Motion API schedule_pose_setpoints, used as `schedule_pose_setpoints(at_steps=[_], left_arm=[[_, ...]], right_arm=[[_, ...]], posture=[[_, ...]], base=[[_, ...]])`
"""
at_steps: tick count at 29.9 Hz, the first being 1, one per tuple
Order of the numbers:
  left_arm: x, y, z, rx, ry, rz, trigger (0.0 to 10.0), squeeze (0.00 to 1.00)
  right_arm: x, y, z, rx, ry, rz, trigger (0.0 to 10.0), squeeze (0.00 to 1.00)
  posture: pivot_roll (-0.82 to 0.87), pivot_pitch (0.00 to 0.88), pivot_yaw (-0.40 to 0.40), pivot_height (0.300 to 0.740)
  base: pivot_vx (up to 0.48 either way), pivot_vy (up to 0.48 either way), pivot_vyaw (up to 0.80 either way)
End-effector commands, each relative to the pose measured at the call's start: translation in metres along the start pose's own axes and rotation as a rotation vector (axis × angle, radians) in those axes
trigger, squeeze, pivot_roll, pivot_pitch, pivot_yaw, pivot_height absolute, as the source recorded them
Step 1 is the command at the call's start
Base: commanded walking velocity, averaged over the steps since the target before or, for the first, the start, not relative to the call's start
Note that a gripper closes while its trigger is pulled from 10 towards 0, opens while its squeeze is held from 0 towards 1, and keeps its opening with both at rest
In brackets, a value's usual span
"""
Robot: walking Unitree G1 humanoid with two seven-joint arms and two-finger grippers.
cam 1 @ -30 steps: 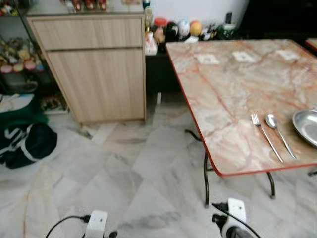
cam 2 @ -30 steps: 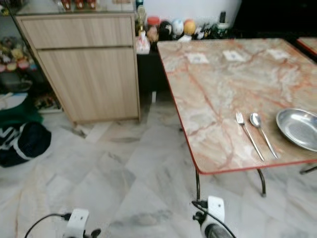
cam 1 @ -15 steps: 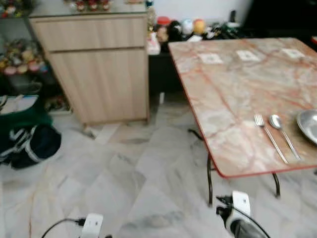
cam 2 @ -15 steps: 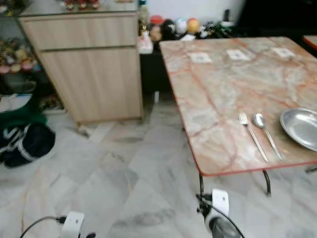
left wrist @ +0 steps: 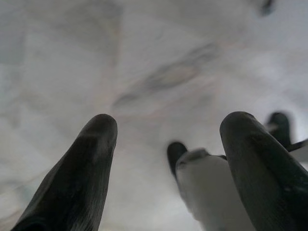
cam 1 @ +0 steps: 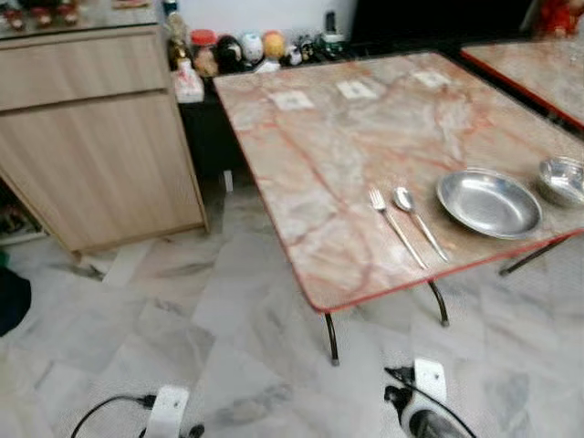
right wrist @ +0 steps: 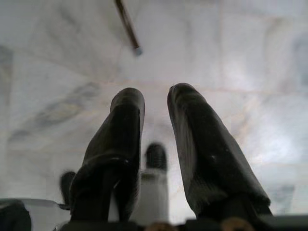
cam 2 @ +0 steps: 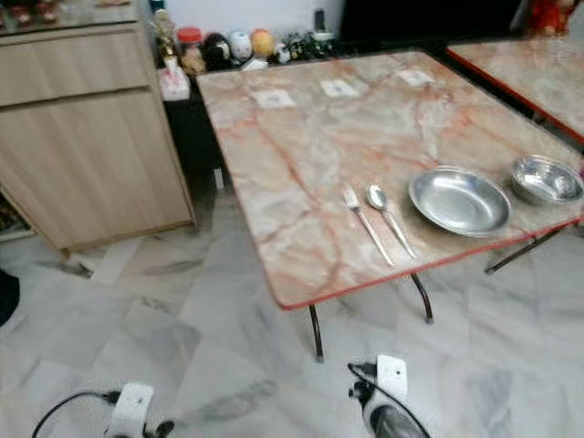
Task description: Setting the table
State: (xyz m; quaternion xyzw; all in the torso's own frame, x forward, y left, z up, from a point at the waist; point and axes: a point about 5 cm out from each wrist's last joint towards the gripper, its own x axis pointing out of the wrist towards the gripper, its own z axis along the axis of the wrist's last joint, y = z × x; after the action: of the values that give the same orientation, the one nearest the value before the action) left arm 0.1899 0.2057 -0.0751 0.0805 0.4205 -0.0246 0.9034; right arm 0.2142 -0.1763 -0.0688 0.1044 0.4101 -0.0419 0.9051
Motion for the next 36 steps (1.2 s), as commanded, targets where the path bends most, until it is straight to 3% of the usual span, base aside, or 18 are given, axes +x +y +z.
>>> schedule_pose_setpoints(at_steps=[1,10,14,23,31,36], left_arm=[[-0.003,0.006,-0.012,0.02,0.04,0.014,10.0,0.0],[-0.003,0.01,-0.009,0.015,0.04,0.02,10.0,0.0],[-0.002,0.01,-0.007,0.011,0.035,0.022,10.0,0.0],[-0.004,0.012,-0.012,-0.011,0.049,0.035,10.0,0.0],[-0.007,0.014,-0.02,-0.035,0.059,0.042,10.0,0.0],[-0.006,0.012,-0.02,-0.045,0.05,0.047,10.0,0.0]], right_arm=[[0.0,0.006,-0.001,0.003,-0.005,0.003,10.0,0.0],[0.004,0.013,0.013,-0.024,-0.041,0.005,10.0,0.0],[0.0,-0.005,0.006,-0.011,-0.038,-0.013,10.0,0.0],[-0.004,-0.01,-0.011,0.005,-0.009,-0.018,10.0,0.0],[-0.004,0.005,-0.014,-0.067,-0.022,0.027,10.0,0.0],[-0.004,0.008,-0.008,-0.057,-0.106,0.029,10.0,0.0]], posture=[[0.02,0.066,-0.031,0.732],[0.02,0.051,-0.011,0.732],[0.02,0.043,-0.006,0.732],[0.02,0.024,0.005,0.732],[0.0,0.007,0.001,0.732],[-0.01,0.014,-0.016,0.732]], base=[[0.0,-0.401,0.0],[0.0,-0.395,0.13],[0.0,-0.391,0.77],[0.0,-0.251,0.19],[0.0,0.0,0.0],[0.0,0.0,0.0]])
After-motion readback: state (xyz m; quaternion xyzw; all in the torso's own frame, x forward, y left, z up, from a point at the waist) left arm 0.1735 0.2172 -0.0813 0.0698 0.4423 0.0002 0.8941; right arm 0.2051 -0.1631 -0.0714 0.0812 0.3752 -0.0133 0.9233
